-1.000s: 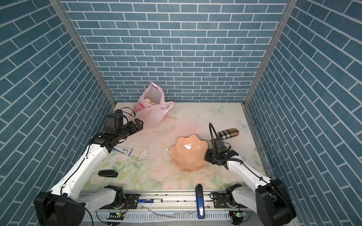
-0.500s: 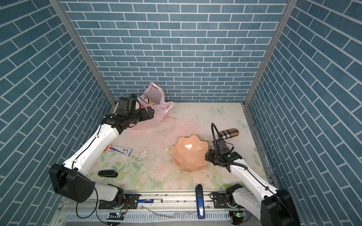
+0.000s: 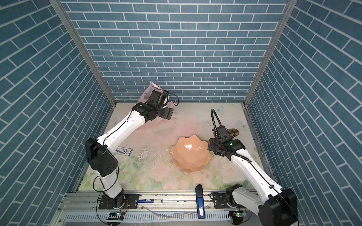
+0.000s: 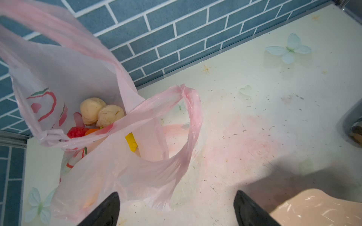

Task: Take fruits out of the plastic bag
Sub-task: Move the plastic bag to the middle-left of the table.

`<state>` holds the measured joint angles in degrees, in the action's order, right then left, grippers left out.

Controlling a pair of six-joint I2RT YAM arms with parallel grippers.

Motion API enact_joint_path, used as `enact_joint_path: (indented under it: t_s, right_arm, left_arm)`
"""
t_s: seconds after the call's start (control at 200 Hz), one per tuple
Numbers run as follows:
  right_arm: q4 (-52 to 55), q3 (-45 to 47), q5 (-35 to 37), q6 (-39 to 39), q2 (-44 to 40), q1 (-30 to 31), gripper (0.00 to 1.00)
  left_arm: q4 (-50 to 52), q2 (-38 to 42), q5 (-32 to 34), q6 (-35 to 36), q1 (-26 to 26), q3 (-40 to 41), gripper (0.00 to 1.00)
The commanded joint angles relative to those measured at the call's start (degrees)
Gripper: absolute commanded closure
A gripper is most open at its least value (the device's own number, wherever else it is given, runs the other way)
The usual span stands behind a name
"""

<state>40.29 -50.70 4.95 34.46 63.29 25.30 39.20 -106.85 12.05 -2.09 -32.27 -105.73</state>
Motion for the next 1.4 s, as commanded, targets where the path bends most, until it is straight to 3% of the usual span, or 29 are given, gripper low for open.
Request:
enact_joint_path:
  t_s: [0.0, 0.125, 0.255, 0.41, 0.535, 0.795, 1.025, 1.395]
  right_arm:
    - [1.22, -3.32, 1.00, -4.18, 2.87, -1.00, 0.41]
    - [-1.26, -4.39, -1.16, -5.05, 5.35, -2.29, 0.41]
    - [-3.29, -4.63, -2.90, -5.43, 6.97, -3.73, 0.41]
    - [-5.20, -4.58, -4.58, -5.41, 8.29, -4.73, 0.41]
    - [-6.47, -4.90, -6.20, -5.91, 9.43, -4.73, 0.42]
    - [-9.81, -7.81, -9.62, -7.45, 13.98, -2.38, 0.45]
    - [-11.01, -17.65, -9.61, -8.39, 22.97, 4.17, 0.45]
    - [-13.90, -36.42, -7.94, -12.56, 36.18, 15.53, 0.39]
  left_arm:
    - [0.87, -3.58, 5.00, 3.46, -0.06, -3.68, 0.14]
    - [-1.10, -8.18, 6.26, 5.02, -0.34, -6.04, 0.19]
    - [-1.19, -11.67, 8.51, 5.29, -0.42, -8.59, 0.35]
    - [-3.01, -10.37, 11.06, 3.60, -0.42, -6.36, 0.73]
    - [-7.11, -4.18, 13.74, 0.56, -0.43, 1.11, 0.87]
    - [-16.07, 16.60, 18.45, -11.44, -0.54, 27.38, 0.94]
    - [-17.74, 35.95, 22.26, -21.33, -1.49, 47.02, 0.94]
    - [-8.27, 60.11, 24.64, -31.42, -1.98, 62.07, 0.93]
